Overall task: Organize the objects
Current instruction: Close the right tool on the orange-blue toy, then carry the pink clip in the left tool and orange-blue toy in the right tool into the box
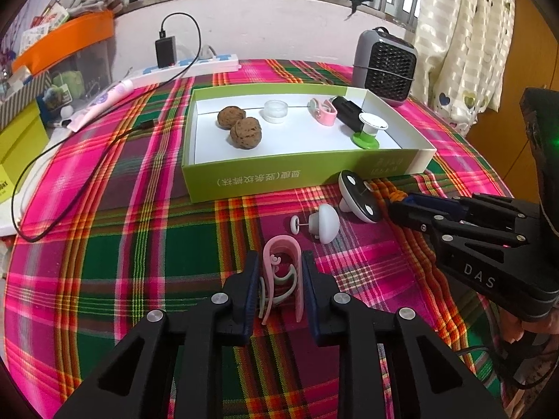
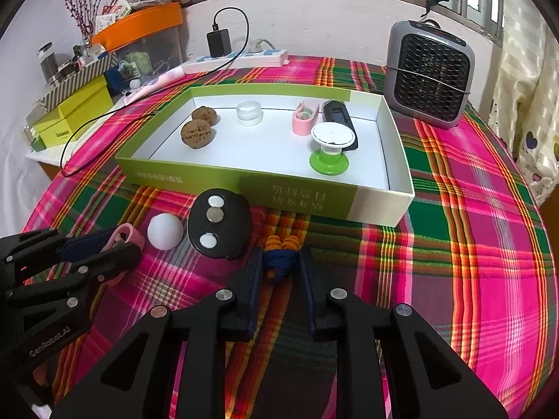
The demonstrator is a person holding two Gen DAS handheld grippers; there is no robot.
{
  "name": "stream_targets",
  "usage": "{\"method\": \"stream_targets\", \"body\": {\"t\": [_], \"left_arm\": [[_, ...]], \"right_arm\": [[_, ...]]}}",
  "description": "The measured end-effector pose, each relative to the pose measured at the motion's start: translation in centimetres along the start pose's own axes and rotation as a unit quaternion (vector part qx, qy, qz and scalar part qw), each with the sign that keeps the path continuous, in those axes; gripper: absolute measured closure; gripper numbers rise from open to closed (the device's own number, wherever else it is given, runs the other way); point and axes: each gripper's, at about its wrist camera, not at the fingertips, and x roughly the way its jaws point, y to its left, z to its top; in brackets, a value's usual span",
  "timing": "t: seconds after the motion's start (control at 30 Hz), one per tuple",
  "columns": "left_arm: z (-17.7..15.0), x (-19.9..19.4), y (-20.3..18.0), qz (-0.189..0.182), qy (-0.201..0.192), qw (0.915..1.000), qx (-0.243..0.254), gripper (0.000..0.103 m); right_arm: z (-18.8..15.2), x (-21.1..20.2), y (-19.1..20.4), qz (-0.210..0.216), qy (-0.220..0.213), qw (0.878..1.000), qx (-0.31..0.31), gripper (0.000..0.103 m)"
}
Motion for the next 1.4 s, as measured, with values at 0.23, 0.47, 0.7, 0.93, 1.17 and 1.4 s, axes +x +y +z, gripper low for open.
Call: {"method": "stream_targets", "body": {"t": [0.23,0.47,0.7,0.93,1.17,1.4], "left_arm": [[0.0,-0.1,0.0,-0.003,0.000,1.0000,-0.002,0.082],[-0.1,-0.6,-0.1,-0.017,-0.009,0.9998,-0.005,0.082],[0.0,-0.9,-0.1,-0.020,-0.013,0.9997,-0.002,0.082],[0.2,-1.2,-0.1,-0.021,-0.017,0.9996,-0.002,0.082],[0.5,-1.5,0.0,-0.023,-0.023,0.9995,-0.003,0.082],[1.0,-2.0,0.3,-0.020,-0.031,0.9993,-0.006,0.082]], "right_arm": [[-0.4,-0.2,0.3,0.010,0.000,1.000,0.002,0.082],[-0.6,-0.4,0.4,0.016,0.001,1.000,0.003,0.082],[-0.7,-0.8,0.7,0.024,-0.003,1.000,0.006,0.082],[-0.6,-1.1,1.1,0.032,-0.008,0.999,0.003,0.082],[-0.2,-1.7,1.3,0.035,-0.018,0.999,0.002,0.082],[0.3,-2.0,1.4,0.038,-0.026,0.999,-0.001,0.082]]}}
